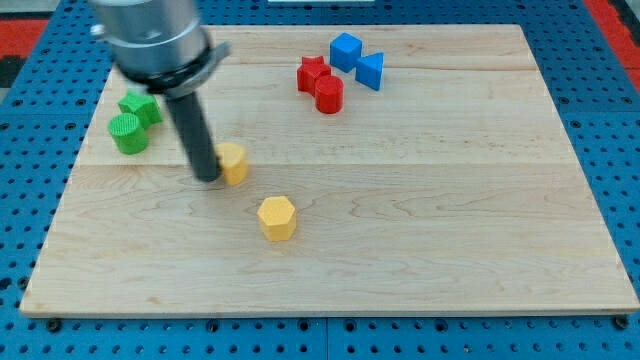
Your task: Move the yellow heart to the bottom left side of the red circle
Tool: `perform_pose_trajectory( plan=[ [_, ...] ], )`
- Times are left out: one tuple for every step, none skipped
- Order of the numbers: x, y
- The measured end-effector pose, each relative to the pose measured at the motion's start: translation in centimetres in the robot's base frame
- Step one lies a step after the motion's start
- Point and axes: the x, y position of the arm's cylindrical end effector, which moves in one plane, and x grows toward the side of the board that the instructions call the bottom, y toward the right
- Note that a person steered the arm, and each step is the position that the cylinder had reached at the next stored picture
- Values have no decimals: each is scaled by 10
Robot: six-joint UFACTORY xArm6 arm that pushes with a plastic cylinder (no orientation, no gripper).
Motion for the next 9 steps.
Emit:
perform_pose_trajectory(
  plan=[
    [-30,48],
    [-14,15],
    [-2,28],
    [3,65],
    [-14,88],
    [-39,90],
    [-48,90],
    [-42,90],
    [-22,90]
  ],
)
